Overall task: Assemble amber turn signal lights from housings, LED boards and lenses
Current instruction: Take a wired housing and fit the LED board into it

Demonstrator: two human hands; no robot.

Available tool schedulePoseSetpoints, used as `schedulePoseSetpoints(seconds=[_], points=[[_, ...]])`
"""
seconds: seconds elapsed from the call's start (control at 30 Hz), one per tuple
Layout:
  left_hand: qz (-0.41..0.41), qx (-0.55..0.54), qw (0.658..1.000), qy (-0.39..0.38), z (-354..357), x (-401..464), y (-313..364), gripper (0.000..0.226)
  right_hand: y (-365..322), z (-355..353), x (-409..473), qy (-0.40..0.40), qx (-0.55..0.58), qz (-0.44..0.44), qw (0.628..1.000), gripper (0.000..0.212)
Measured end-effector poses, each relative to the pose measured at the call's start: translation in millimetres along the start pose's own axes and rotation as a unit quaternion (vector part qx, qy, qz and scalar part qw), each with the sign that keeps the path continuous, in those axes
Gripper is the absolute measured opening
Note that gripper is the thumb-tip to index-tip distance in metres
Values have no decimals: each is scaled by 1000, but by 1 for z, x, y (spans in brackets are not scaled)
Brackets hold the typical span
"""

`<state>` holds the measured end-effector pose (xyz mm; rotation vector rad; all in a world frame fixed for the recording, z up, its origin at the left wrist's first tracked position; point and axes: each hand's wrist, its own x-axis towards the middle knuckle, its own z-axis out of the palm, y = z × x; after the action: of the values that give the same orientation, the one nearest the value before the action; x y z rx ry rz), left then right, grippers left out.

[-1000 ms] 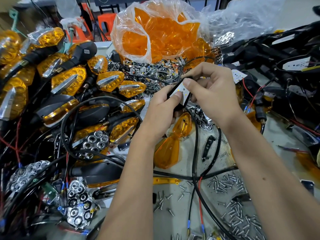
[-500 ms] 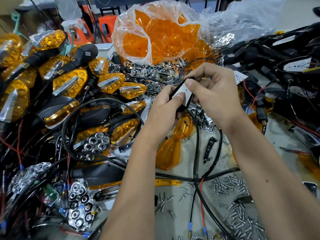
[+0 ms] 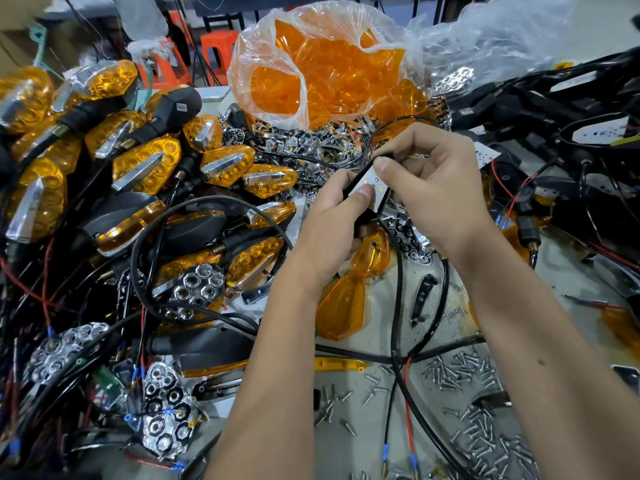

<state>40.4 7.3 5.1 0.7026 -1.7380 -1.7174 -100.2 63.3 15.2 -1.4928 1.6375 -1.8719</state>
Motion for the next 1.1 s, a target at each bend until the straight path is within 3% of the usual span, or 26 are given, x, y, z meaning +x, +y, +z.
schedulePoseSetpoints(seconds=[0.23,0.37,0.43,0.57,0.7,0.83,1.1], points=[[-1,24,999,-21,-1,-1,2,15,-4,-6,1,-30,-2,9,999,3],[-55,-37,993,-102,-5,0,8,11,-5,-18,3,-83,22,52,995,13],[-77,-46,987,-131,-6,0,11,23,-5,-24,4,-115,32,71,990,15],[-94,-48,989,-102,-1,2,9,51,-7,-28,3,-162,20,95,982,6],[-55,28,995,-73,0,4,8,40,-7,-30,2,-185,32,114,976,6],[-34,17,992,-116,4,1,7,34,-6,-29,2,-187,28,117,975,8],[-13,21,995,-93,5,-1,9,41,-10,-21,4,-131,50,135,981,16]])
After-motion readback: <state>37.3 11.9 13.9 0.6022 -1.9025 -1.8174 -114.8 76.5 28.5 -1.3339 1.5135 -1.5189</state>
